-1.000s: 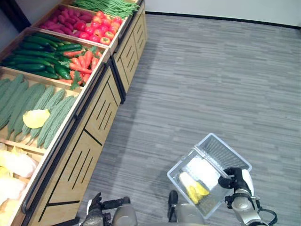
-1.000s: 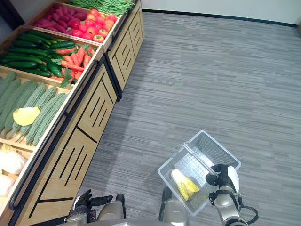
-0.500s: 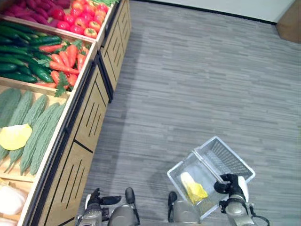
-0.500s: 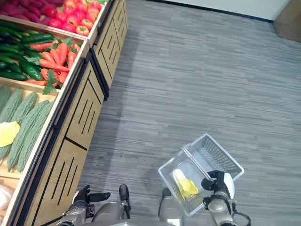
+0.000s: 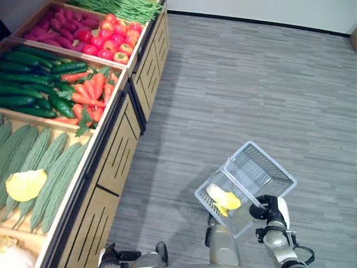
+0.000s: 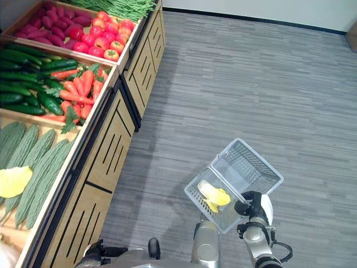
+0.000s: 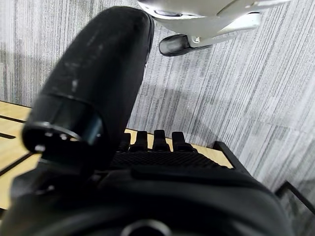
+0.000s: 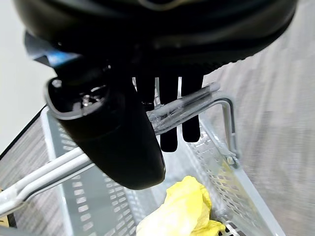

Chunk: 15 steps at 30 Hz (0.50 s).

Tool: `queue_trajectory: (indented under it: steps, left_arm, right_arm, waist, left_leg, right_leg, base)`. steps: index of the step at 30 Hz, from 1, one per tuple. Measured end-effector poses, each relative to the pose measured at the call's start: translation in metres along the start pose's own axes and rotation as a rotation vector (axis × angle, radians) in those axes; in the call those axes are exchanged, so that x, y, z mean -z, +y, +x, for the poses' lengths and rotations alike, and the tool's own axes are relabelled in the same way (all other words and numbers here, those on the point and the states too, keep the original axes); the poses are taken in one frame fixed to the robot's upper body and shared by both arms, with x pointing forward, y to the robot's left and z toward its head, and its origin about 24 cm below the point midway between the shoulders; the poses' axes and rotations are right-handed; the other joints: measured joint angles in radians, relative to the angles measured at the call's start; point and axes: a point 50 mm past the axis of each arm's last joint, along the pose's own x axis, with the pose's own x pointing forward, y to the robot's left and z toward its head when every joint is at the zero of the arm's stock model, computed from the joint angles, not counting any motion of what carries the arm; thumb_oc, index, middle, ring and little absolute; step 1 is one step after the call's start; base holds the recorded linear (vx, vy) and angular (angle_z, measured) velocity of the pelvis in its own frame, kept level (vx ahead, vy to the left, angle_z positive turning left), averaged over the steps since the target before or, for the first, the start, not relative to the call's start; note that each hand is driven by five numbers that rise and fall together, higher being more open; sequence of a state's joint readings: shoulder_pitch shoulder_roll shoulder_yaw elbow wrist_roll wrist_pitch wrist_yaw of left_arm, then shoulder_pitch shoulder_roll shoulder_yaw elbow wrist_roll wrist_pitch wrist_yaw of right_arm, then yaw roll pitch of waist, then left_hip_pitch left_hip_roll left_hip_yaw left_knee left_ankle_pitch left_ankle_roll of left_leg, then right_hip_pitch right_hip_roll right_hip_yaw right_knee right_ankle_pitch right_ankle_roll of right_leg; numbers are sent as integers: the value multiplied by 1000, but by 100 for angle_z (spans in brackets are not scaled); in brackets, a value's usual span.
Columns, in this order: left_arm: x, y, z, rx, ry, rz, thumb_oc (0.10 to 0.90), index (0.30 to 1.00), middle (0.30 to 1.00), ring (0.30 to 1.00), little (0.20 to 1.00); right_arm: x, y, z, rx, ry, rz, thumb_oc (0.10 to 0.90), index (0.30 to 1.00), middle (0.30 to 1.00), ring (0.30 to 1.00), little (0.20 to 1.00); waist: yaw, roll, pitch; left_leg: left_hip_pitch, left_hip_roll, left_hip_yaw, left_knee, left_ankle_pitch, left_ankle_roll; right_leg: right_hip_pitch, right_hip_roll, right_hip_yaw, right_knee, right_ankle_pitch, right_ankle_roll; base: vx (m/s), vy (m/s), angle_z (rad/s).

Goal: Get the vegetables into the basket

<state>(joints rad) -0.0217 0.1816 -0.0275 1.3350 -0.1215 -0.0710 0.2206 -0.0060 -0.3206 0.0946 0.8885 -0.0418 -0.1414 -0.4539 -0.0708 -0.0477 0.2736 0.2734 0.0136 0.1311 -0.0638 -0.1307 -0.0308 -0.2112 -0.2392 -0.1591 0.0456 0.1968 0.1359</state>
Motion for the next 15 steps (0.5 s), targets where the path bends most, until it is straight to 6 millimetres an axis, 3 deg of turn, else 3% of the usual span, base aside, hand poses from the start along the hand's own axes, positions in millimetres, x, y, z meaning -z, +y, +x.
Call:
queue_trajectory:
  steps: [1,2,3,6,8,10,11,12,14,15]
  left_arm:
    - [5,-5,-2,11,11,1,900,1000,1000,1000,1000]
    - [8,-10,-3,21,17,-2,900,1000,1000,1000,1000]
    - [8,-13,-4,22,14,-6,900,1000,1000,1000,1000]
    - [3,-12,-3,19,-15,-16,900,1000,1000,1000,1000]
    - [-1,-14,-3,23,-26,-21,900,1000,1000,1000,1000]
    - [-6,-11,-2,12,-47,-35,900,1000,1000,1000,1000]
    - [-16,-8,-1,-3,-71,-63,900,1000,1000,1000,1000]
    - [-24,-4,1,-12,-93,-65,900,1000,1000,1000,1000]
    - [-33,-3,1,-13,-122,-62,900,1000,1000,1000,1000]
    - [-41,-2,1,-11,-149,-64,900,1000,1000,1000,1000]
  right_arm:
    - [3,-4,1,7,10,-13,400,300,300,300,300]
    - [3,-5,2,10,16,-19,400,300,300,300,300]
    - [0,-7,4,14,6,-21,400,300,300,300,300]
    - [-1,-25,9,49,-19,-62,400,300,300,300,300]
    - [-1,-33,12,65,-27,-84,400,300,300,300,300]
    - [1,-37,12,71,-26,-99,400,300,300,300,300]
    - [1,-37,12,70,-27,-100,400,300,300,300,300]
    - [1,-37,12,71,-27,-101,400,300,300,300,300]
    - [3,-38,12,75,-24,-103,400,300,300,300,300]
    - [7,-39,10,79,-11,-104,400,300,300,300,300]
  waist:
    - [0,24,-10]
    - [3,49,-22]
    - [5,78,-39]
    - [-4,78,-43]
    - [-9,79,-43]
    - [-2,69,-41]
    - [17,40,-26]
    - [19,34,-22]
    - [20,23,-20]
    - [21,17,-18]
  left_leg:
    - [14,41,0,1,-11,-17]
    - [15,69,4,6,-9,-24]
    - [-9,133,9,98,22,-63]
    - [-49,185,-41,190,76,-128]
    - [-91,213,-69,253,101,-139]
    - [-170,223,-103,413,118,-142]
    - [-238,225,-108,556,172,-151]
    - [-276,225,-94,629,187,-148]
    - [-328,209,-57,633,121,-143]
    - [-381,204,-9,539,98,-116]
  right_leg:
    - [3,32,-16,30,17,-23]
    - [3,58,-25,45,-14,-36]
    - [29,105,-61,77,-51,-85]
    - [41,130,-105,139,-137,-126]
    - [40,143,-124,170,-175,-140]
    - [53,156,-128,180,-214,-162]
    - [81,153,-126,173,-229,-184]
    - [106,148,-129,164,-235,-194]
    - [145,137,-137,136,-244,-202]
    - [164,137,-147,90,-247,-211]
  base:
    - [268,-187,18]
    - [315,-286,16]
    - [281,-300,10]
    - [188,-261,29]
    - [189,-284,33]
    - [133,-185,18]
    - [124,-129,4]
    - [137,-89,2]
    - [171,-9,17]
    - [309,115,27]
